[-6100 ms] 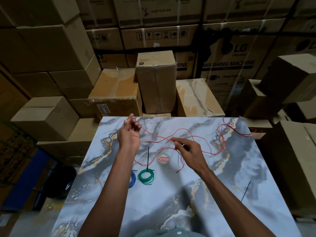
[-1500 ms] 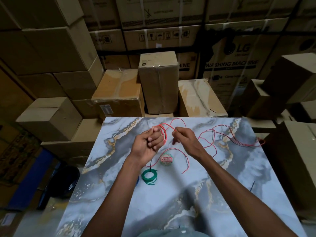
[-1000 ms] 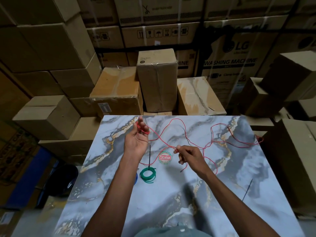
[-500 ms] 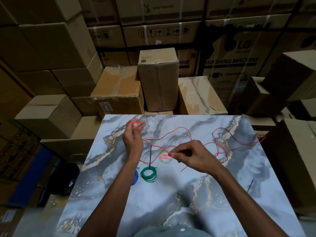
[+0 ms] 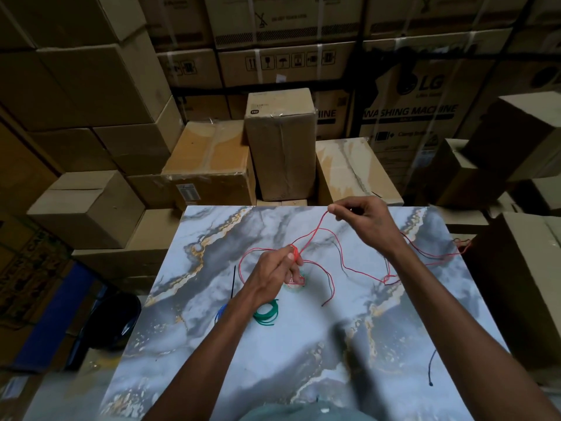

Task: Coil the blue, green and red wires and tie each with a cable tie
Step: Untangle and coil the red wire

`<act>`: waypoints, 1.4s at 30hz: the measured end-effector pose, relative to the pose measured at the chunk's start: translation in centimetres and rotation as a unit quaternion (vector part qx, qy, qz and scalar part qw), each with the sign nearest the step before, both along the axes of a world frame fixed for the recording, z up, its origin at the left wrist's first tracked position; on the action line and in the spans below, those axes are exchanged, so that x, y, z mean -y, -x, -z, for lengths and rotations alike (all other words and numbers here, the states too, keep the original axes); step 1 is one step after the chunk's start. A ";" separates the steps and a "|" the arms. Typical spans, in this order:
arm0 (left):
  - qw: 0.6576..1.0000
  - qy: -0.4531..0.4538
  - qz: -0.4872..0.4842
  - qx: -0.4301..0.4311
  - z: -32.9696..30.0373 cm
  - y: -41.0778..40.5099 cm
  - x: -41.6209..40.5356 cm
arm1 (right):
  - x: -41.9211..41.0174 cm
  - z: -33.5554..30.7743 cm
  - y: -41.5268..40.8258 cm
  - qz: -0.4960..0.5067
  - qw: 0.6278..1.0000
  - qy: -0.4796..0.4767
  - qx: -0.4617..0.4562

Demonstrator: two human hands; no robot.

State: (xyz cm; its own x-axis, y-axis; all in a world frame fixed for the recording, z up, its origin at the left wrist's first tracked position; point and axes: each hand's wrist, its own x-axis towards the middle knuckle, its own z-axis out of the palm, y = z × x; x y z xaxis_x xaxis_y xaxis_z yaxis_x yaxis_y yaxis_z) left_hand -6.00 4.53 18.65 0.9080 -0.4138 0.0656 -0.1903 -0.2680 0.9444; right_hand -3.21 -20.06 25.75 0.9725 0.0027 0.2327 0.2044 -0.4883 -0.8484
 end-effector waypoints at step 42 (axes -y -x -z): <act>0.851 0.428 0.006 -0.303 -7.4 -1.3 1.1 | -5.5 4.8 -2.0 -0.124 0.990 0.064 -0.023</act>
